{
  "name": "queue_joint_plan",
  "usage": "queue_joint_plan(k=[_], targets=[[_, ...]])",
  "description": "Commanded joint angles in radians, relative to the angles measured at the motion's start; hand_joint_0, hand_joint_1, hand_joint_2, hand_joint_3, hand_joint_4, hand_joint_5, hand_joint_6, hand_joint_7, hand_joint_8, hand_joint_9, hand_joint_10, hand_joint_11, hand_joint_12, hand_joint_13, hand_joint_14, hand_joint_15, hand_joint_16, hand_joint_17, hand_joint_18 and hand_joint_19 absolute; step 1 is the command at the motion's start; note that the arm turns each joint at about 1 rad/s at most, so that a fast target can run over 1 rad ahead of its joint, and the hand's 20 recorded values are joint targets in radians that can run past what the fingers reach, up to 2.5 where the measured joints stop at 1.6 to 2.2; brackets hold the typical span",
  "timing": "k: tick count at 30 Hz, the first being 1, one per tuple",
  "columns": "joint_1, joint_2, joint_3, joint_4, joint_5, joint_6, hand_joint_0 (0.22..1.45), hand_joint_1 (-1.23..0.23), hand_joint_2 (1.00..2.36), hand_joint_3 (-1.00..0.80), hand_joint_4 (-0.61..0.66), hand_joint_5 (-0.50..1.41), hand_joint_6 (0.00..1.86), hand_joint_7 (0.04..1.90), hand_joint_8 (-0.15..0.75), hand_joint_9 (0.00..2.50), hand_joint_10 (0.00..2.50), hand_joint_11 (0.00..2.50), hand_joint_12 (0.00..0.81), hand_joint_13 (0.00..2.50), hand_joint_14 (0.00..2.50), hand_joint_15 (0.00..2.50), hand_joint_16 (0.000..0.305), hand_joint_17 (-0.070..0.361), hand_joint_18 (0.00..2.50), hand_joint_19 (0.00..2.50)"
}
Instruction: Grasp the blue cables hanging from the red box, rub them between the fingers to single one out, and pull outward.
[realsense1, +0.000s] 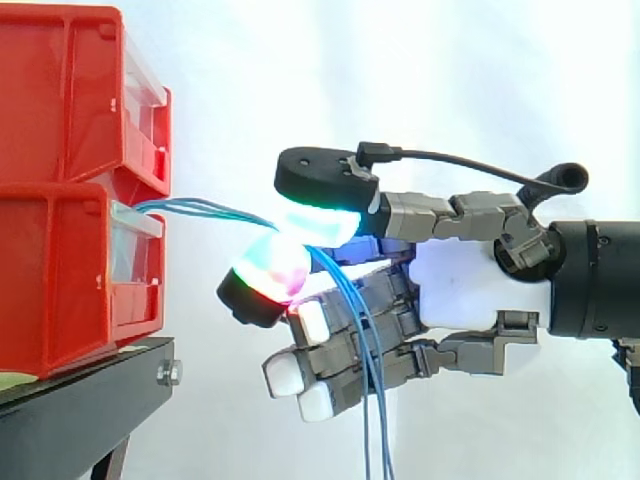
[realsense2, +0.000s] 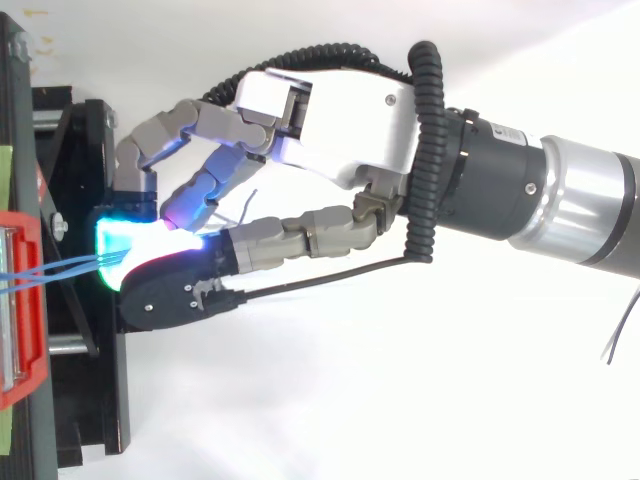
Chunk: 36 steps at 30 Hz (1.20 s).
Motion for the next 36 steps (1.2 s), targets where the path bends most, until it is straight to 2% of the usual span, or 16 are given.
queue_joint_plan(k=[1,8,10,13,17,19,20,23,25,28,32,36], targets=[[0.0,-0.001,0.001,-0.001,0.0,0.0,0.67,-0.85,1.02,-0.05,-0.06,-0.17,0.94,1.1,0.284,0.98,0.03,0.81,0.382,0.85,0.02,0.56,0.055,0.124,0.71,0.53],[0.0,-0.001,0.001,-0.001,0.0,0.0,0.7,-0.87,1.02,-0.17,-0.01,-0.18,0.94,0.98,0.274,0.95,0.02,0.8,0.374,0.83,0.02,0.55,0.054,0.121,0.69,0.53],[0.0,-0.001,0.001,-0.001,0.0,0.0,0.67,-0.89,1.01,-0.36,0.07,-0.18,0.94,0.92,0.274,0.95,0.02,0.8,0.373,0.83,0.02,0.55,0.054,0.122,0.69,0.53],[0.0,-0.001,-0.001,-0.001,0.0,0.0,0.6,-0.86,1.0,-0.5,0.08,-0.17,0.93,0.9,0.275,0.95,0.02,0.79,0.377,0.84,0.02,0.56,0.054,0.122,0.69,0.54],[0.0,-0.001,0.001,-0.001,0.0,0.0,0.53,-0.79,1.0,-0.5,0.09,-0.17,0.92,0.9,0.29,0.98,0.02,0.8,0.39,0.86,0.02,0.57,0.057,0.128,0.71,0.56],[0.0,0.001,-0.001,-0.001,0.0,0.0,0.51,-0.68,1.0,-0.5,0.09,-0.16,0.91,0.89,0.299,1.01,0.02,0.79,0.4,0.88,0.02,0.56,0.059,0.132,0.72,0.55],[0.0,-0.001,0.001,-0.001,0.0,0.0,0.51,-0.65,1.0,-0.5,0.1,-0.16,0.91,0.9,0.302,1.02,0.02,0.78,0.399,0.88,0.02,0.56,0.059,0.132,0.72,0.56],[0.0,-0.001,-0.001,-0.001,0.0,0.0,0.54,-0.45,1.0,-0.5,0.08,-0.15,0.89,0.92,0.295,1.04,0.02,0.78,0.391,0.89,0.02,0.57,0.057,0.128,0.72,0.58],[0.0,-0.001,0.001,-0.001,0.0,0.0,0.57,-0.41,1.0,-0.47,0.07,-0.15,0.88,0.93,0.291,1.05,0.02,0.77,0.386,0.89,0.02,0.57,0.056,0.126,0.71,0.59],[0.0,0.001,0.001,-0.001,0.0,0.0,0.6,-0.47,1.01,-0.33,0.06,-0.15,0.88,0.93,0.294,1.05,0.03,0.78,0.387,0.89,0.02,0.58,0.056,0.125,0.7,0.59],[0.0,0.001,-0.001,0.001,0.0,0.0,0.59,-0.67,1.01,-0.12,0.1,-0.15,0.88,0.96,0.336,1.07,0.02,0.77,0.435,0.93,0.02,0.56,0.067,0.151,0.79,0.54],[0.0,0.001,0.001,0.001,0.0,0.0,0.59,-0.71,1.01,-0.06,0.11,-0.16,0.91,0.91,0.333,1.06,0.02,0.78,0.435,0.93,0.02,0.55,0.067,0.152,0.8,0.53]])
